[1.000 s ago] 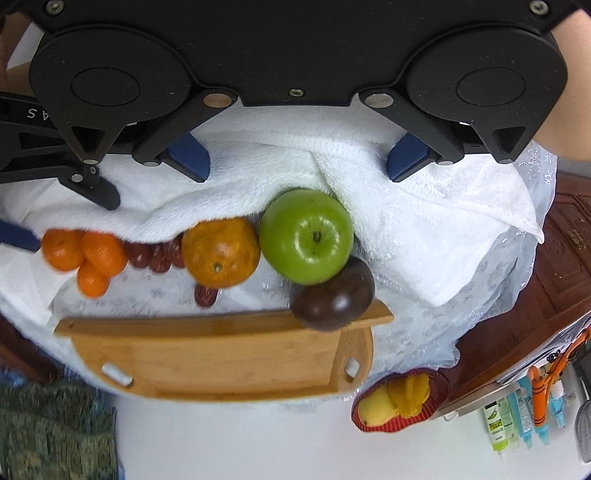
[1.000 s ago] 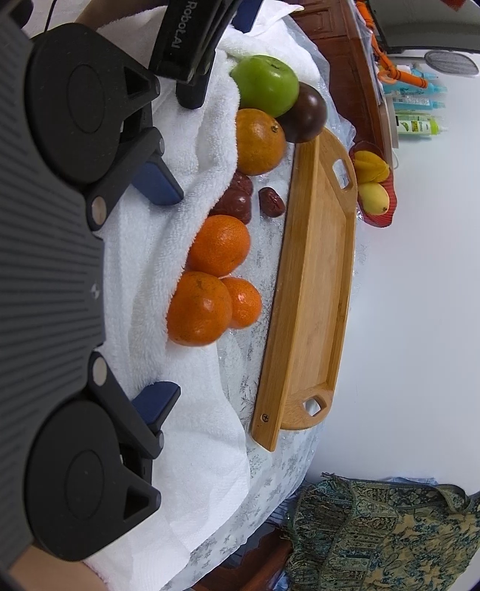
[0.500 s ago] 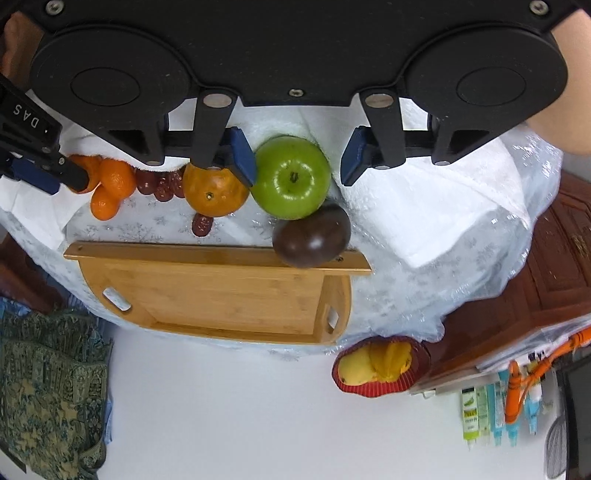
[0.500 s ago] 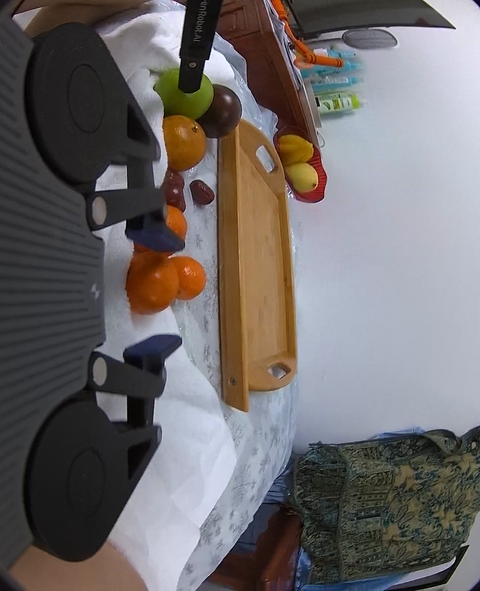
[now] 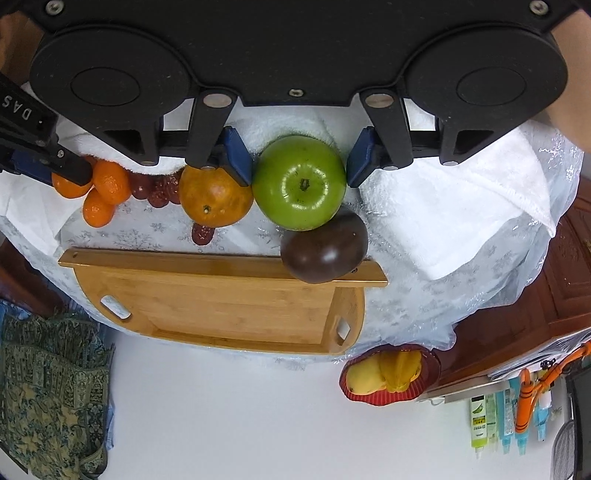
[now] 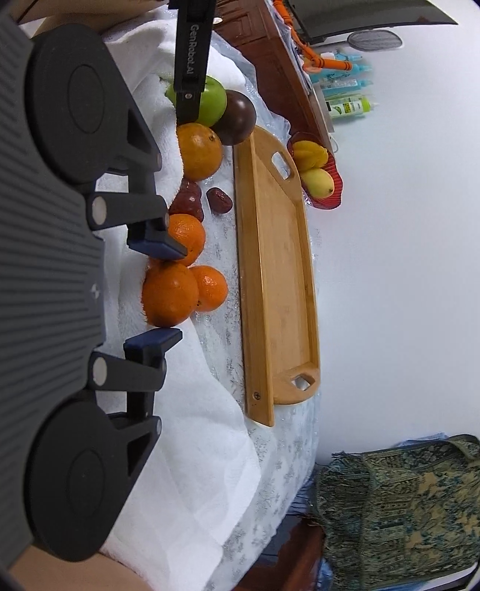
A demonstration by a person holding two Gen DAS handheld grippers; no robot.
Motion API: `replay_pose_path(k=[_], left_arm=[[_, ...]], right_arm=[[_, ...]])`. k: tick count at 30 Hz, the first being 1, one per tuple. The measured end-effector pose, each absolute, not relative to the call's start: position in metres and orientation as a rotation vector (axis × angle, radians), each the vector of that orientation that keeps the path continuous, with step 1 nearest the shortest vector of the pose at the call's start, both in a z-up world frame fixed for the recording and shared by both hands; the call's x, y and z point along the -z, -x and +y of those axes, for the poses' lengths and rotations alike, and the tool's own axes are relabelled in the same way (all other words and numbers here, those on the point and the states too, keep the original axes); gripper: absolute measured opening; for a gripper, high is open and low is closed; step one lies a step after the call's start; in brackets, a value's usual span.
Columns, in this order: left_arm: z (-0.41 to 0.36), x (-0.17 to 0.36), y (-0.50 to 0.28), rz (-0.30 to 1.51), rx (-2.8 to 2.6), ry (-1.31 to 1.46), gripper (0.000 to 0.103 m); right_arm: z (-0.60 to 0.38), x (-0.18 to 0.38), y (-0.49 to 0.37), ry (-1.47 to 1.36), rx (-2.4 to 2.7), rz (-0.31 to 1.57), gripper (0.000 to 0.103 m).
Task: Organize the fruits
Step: 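Grasp the green apple with the left gripper while the right gripper grasps a tangerine, then carry the apple with the left gripper while the right gripper carries the tangerine to the tray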
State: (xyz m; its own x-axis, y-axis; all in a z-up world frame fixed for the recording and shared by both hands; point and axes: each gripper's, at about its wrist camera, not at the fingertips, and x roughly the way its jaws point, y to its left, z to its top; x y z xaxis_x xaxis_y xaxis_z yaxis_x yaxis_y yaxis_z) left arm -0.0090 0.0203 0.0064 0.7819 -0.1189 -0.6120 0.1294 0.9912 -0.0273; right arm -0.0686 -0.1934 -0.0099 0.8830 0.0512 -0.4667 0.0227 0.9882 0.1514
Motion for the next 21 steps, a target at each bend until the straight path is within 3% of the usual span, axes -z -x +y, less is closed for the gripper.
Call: replay_pose_path(k=[3, 4, 21], left_arm=[[0.02, -0.006, 0.01, 0.65, 0.135, -0.018, 0.054], [0.021, -0.007, 0.011, 0.651, 0.134, -0.012, 0.054], [0.024, -0.035, 0.039, 0.564, 0.199, -0.01, 0.053]], right_arm=[[-0.197, 0.01, 0.067, -0.189, -0.018, 0.492, 0.049], [-0.198, 0.01, 0.068, -0.201, -0.016, 0.49, 0.043], [-0.203, -0.01, 0.065, -0.137, 0.022, 0.333, 0.042]])
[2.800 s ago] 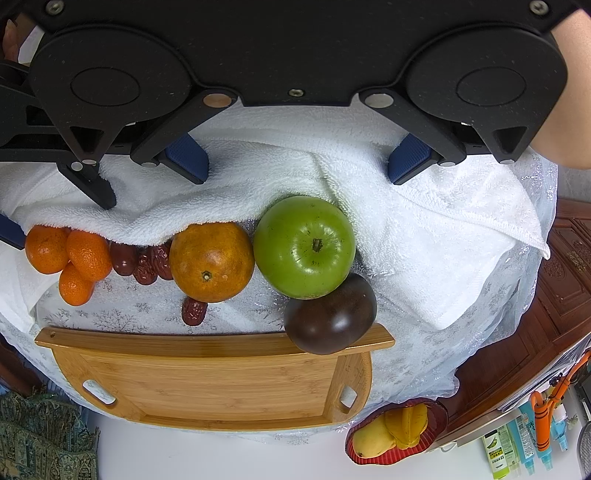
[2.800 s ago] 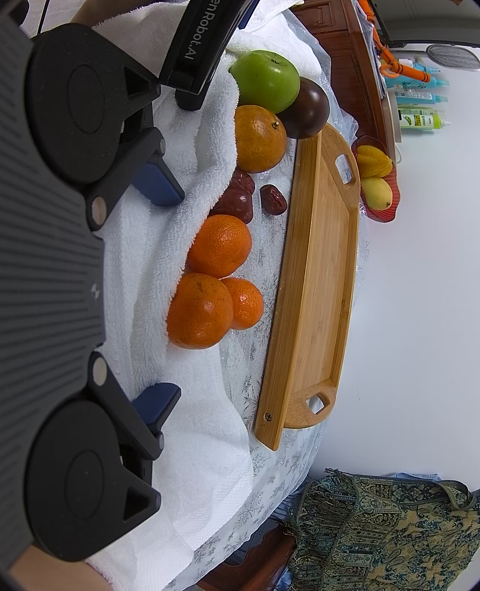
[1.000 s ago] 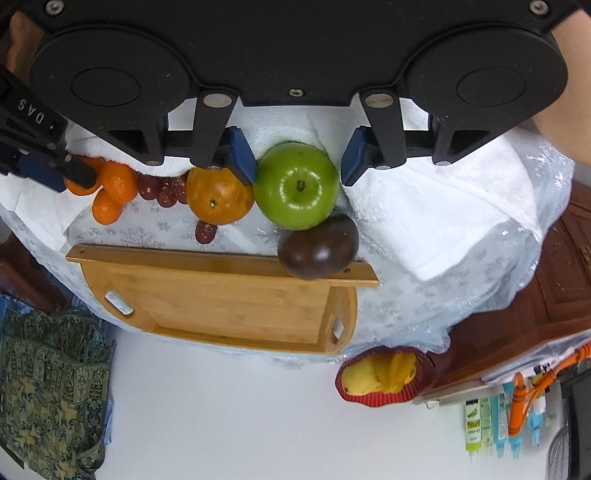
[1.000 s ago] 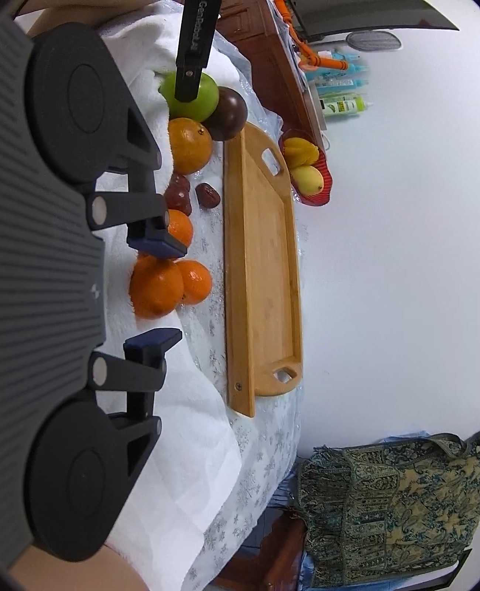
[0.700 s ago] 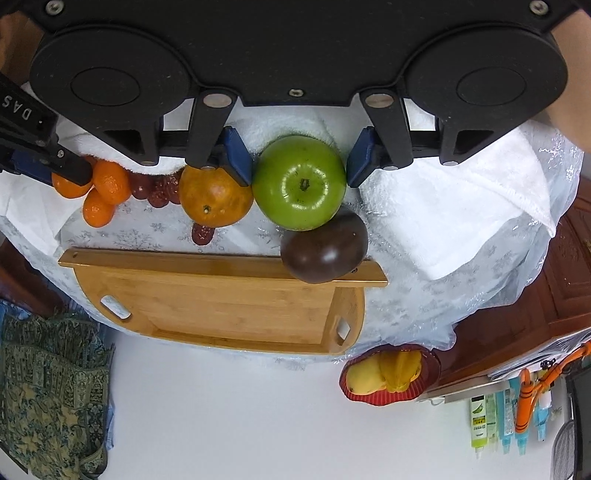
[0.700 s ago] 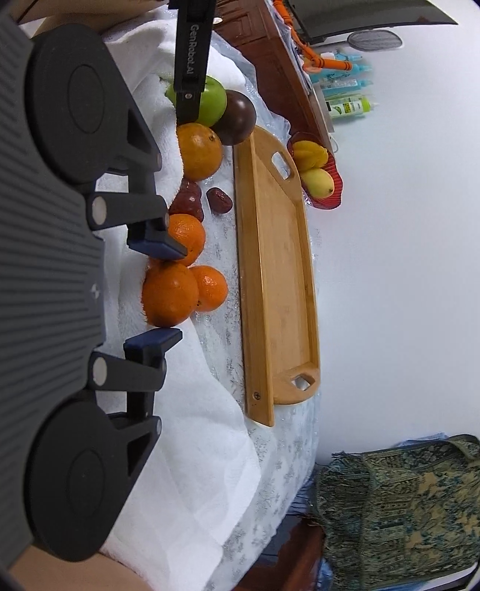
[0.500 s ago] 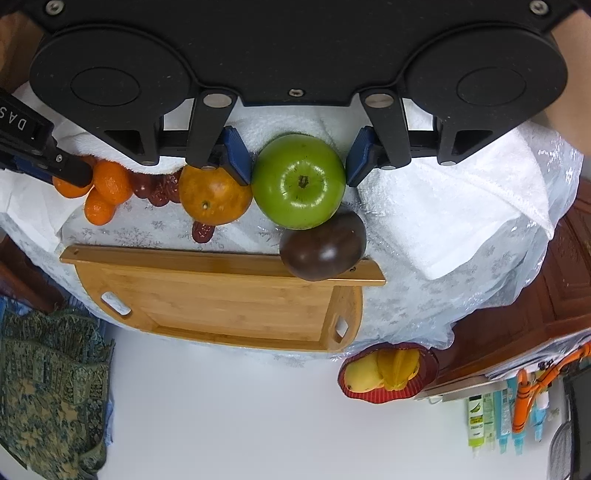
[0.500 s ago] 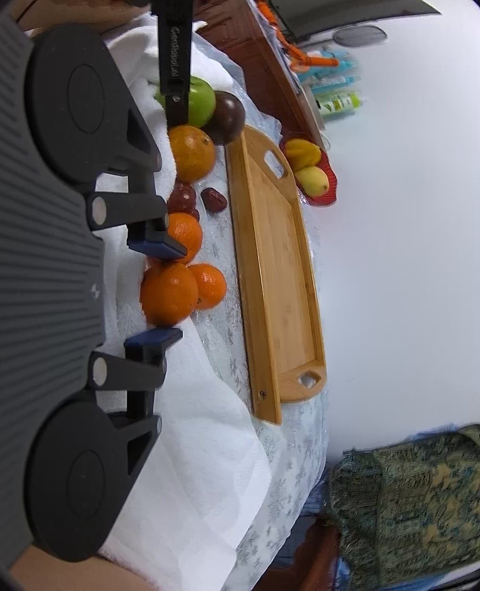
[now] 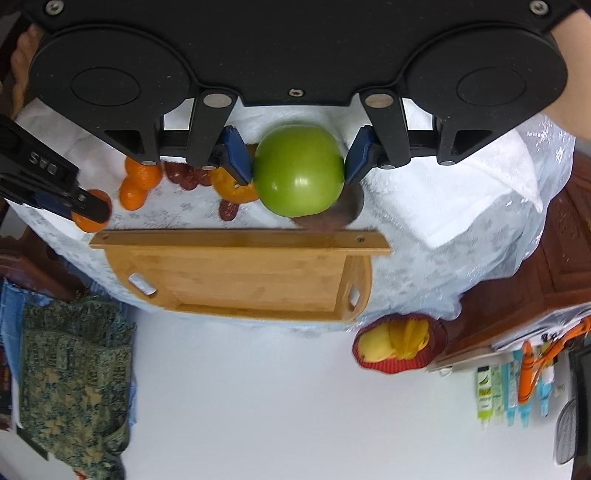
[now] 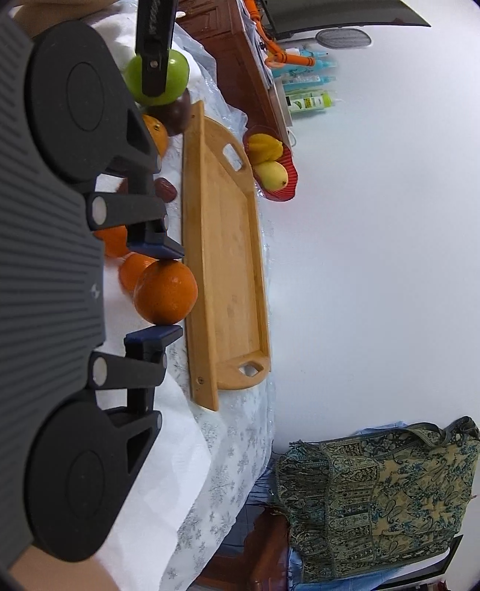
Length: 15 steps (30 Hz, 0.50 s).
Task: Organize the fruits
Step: 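Carry the apple with the left gripper while the right gripper carries the tangerine to the tray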
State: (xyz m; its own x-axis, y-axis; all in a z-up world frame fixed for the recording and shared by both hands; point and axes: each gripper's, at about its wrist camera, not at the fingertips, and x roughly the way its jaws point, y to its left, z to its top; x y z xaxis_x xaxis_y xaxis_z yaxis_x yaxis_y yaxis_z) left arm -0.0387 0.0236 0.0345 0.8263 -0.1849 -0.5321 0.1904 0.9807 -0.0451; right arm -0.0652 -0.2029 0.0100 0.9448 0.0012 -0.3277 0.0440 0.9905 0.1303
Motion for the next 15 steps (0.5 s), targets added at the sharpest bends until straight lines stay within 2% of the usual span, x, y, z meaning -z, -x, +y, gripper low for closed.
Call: replay_pose_path(k=[15], left_arm=[[0.013, -0.046, 0.023, 0.481, 0.266, -0.069, 0.052]], right_arm=[[-0.208, -0.013, 0.04, -0.148, 0.021, 0.306, 0.042]])
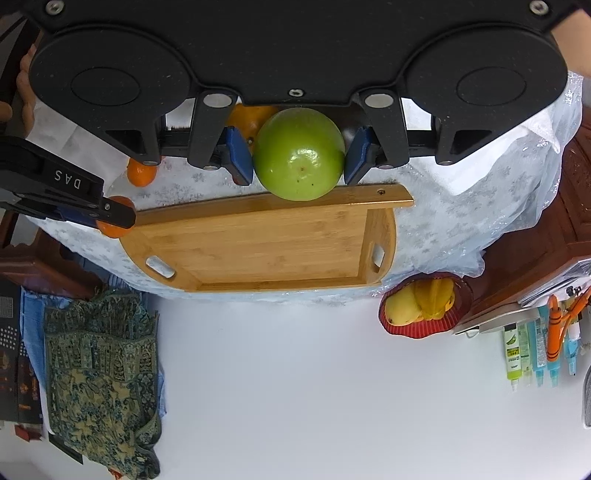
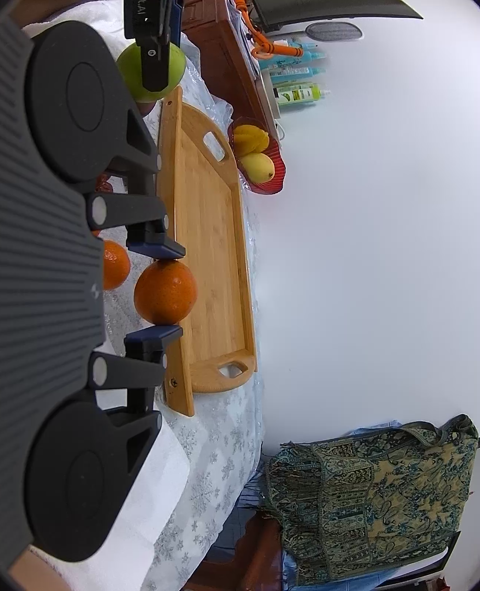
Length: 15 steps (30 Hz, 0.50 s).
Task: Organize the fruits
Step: 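Carry the apple with the left gripper while the right gripper carries the tangerine to the tray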
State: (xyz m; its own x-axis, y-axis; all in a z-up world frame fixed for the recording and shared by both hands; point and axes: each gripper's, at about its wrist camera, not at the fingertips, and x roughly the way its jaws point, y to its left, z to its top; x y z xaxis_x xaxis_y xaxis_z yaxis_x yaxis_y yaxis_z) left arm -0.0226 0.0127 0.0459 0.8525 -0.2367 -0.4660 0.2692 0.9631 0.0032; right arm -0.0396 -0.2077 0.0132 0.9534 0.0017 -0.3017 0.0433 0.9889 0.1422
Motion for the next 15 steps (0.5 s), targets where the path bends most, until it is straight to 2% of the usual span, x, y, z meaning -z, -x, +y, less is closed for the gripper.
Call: replay_pose_path(k=[15], left_arm=[[0.006, -0.078, -0.061, 0.426, 0.296, -0.039, 0.052]], right_arm=[[-0.228, -0.033, -0.01, -0.127, 0.032, 0.259, 0.042]])
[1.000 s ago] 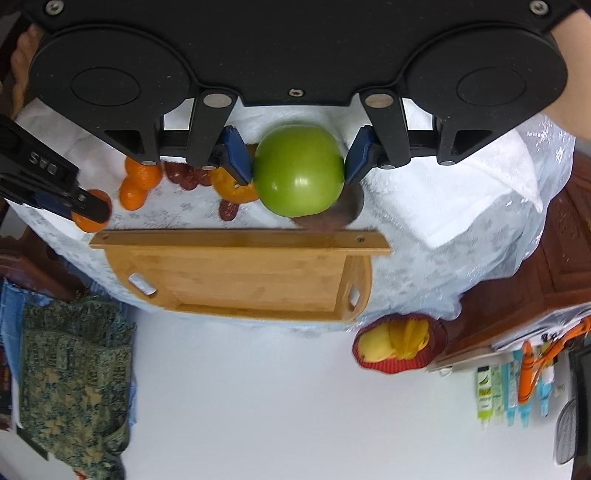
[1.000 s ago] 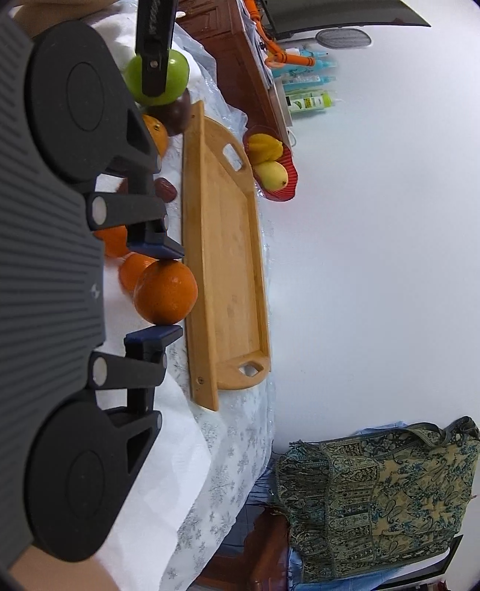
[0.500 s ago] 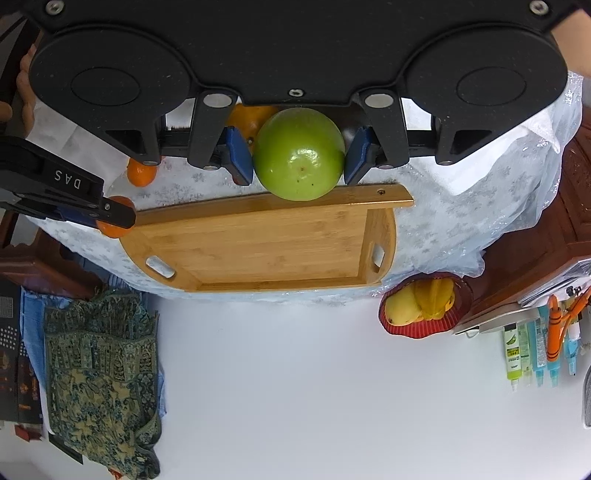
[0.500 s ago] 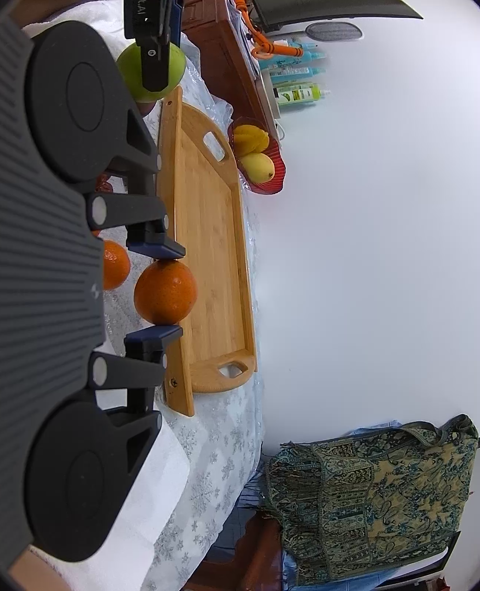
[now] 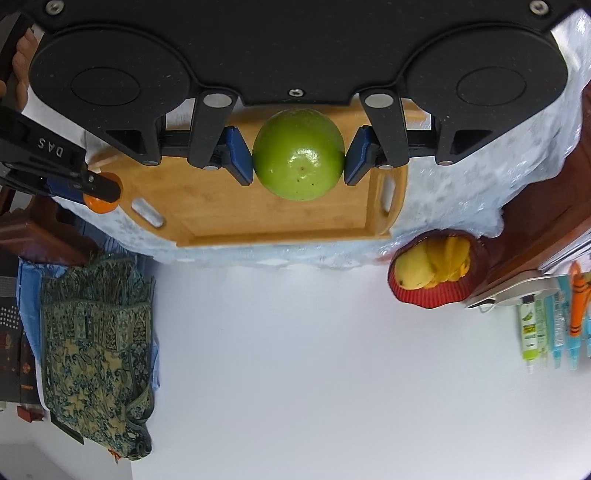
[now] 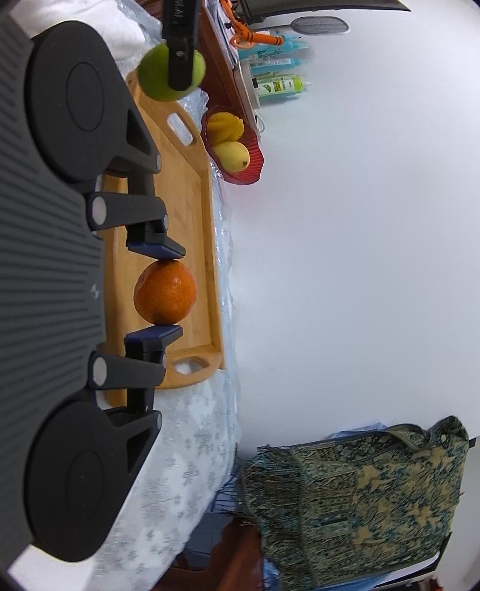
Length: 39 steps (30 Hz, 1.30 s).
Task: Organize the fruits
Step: 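Carry the apple with the left gripper while the right gripper carries the tangerine to the tray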
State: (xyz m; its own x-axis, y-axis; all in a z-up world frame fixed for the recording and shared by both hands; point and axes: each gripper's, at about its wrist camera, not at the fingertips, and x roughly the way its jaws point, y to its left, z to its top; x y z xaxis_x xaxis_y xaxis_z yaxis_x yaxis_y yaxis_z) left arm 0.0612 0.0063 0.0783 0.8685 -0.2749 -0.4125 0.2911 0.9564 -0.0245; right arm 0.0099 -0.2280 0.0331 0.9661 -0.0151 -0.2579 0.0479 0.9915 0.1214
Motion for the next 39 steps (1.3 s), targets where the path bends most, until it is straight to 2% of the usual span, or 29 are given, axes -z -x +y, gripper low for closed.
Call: replay_pose_path(k=[7, 21, 39], left_arm=[[-0.005, -0.074, -0.132, 0.449, 0.298, -0.019, 0.052], [-0.008, -0.041, -0.257, 0.57, 0.283, -0.026, 0.052], [-0.012, -0.031, -0.265, 0.589, 0.264, -0.018, 0.052]], right_arm=[[-0.243, -0.041, -0.064, -0.148, 0.033, 0.288, 0.042], [-0.255, -0.025, -0.18, -0.135, 0.022, 0.469, 0.043], [-0.251, -0.011, -0.209, -0.124, 0.059, 0.586, 0.043]])
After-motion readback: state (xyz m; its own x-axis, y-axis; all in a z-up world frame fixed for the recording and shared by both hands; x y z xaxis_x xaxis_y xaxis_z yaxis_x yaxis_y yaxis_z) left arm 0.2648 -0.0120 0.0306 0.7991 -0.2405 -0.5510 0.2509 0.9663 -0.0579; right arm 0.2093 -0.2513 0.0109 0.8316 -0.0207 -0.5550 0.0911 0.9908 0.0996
